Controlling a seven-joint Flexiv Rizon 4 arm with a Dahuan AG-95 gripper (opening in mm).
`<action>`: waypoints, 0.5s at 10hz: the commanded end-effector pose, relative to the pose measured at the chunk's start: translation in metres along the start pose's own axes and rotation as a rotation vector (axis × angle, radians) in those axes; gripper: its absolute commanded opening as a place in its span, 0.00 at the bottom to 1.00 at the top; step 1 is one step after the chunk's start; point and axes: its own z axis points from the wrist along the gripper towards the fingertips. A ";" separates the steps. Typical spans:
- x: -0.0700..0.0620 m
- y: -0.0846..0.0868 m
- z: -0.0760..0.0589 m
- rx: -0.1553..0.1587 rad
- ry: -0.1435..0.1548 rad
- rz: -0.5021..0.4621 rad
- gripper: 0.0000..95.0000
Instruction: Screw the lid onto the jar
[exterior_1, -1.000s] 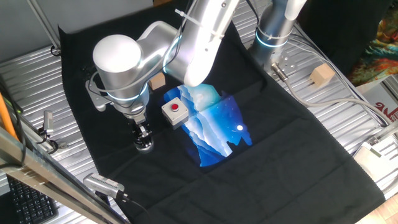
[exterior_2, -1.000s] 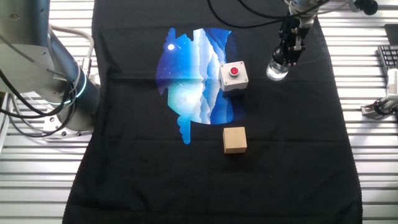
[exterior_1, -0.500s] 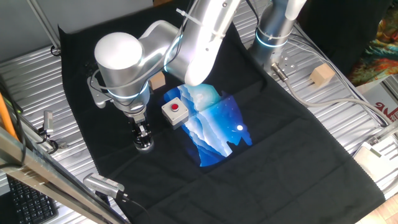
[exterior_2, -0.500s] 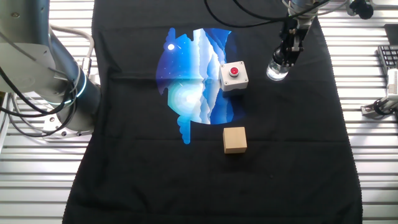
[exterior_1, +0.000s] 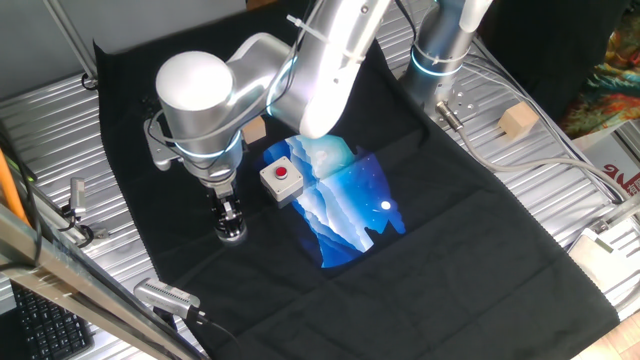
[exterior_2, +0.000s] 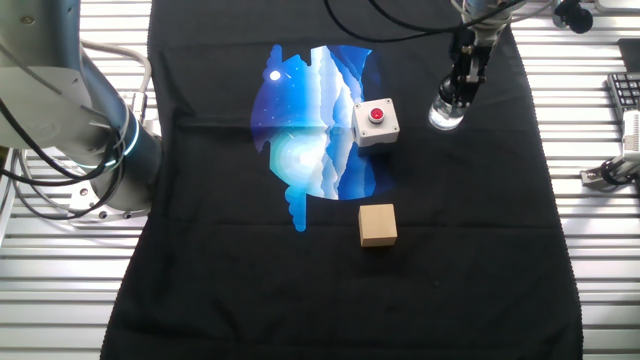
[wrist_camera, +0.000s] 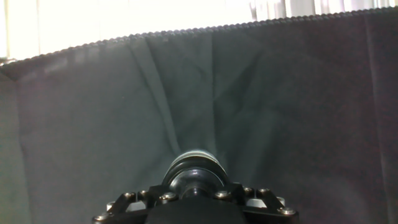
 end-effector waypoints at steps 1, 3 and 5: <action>0.000 -0.001 0.000 -0.029 0.003 0.005 0.00; 0.000 -0.001 0.000 -0.027 0.003 0.003 0.00; 0.000 -0.001 0.000 -0.015 0.004 0.000 0.00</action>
